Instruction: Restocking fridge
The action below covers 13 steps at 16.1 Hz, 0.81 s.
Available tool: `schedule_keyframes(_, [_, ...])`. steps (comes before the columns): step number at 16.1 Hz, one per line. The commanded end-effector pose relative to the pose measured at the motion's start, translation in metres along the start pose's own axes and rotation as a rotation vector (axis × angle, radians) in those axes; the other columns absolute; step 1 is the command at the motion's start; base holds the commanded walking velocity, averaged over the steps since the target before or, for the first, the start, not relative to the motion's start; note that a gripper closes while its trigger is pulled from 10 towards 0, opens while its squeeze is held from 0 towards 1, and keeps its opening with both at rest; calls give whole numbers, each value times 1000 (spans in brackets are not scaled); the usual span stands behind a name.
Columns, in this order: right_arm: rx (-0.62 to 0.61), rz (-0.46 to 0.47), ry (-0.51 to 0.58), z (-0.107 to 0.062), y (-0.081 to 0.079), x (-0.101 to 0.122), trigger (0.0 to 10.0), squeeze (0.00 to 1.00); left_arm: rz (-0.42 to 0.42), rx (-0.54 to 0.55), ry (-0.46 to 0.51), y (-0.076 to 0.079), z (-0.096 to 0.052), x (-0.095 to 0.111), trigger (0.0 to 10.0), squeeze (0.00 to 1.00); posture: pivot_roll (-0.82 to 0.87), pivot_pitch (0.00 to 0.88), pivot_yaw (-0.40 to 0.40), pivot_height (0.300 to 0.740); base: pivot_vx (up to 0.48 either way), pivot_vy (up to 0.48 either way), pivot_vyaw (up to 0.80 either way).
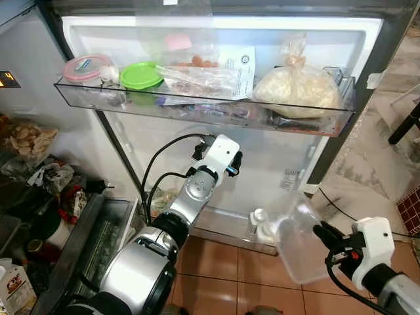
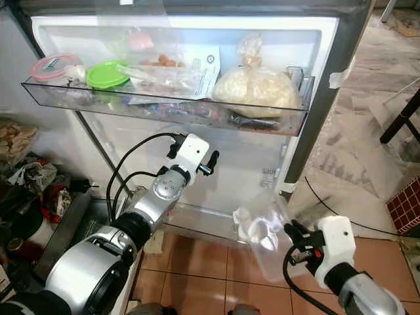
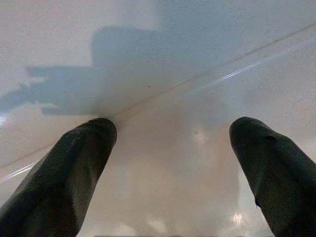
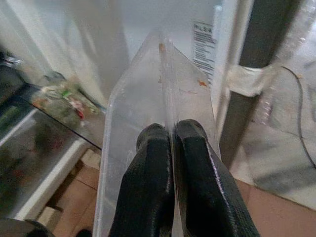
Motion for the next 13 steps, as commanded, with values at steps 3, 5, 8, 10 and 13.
schedule_keyframes(3, [144,-9,25,15,-13,14,10000,0,-13,-40,71,29,8,30,10000,0,-157,0,61,740,0,0,0])
schedule_keyframes(5, [191,-15,52,32,-19,24,10000,0,-15,-38,74,27,7,30,10000,0,-145,0,60,740,0,0,0])
schedule_keyframes(8, [210,-21,99,57,-24,36,10000,0,-11,-23,76,21,7,29,10000,0,-114,0,55,740,0,0,0])
schedule_keyframes(10, [215,-34,125,74,-24,45,10000,0,-8,-13,75,12,6,26,10000,0,-85,0,46,740,0,0,0])
schedule_keyframes(13, [241,-32,135,89,-18,54,10000,0,-27,4,72,0,3,19,10000,0,-66,0,36,740,0,0,0])
Point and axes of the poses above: a point about 5 cm out from each wrist's last joint towards the gripper, its own z axis pointing out of the wrist towards the gripper, its own x axis along the axis of the wrist's last joint, y = z × x, the point moved 6 cm from there along z, pointing out of the wrist towards the gripper, and after that the axes turned 5 degrees about -z, right-handed, at the moved point
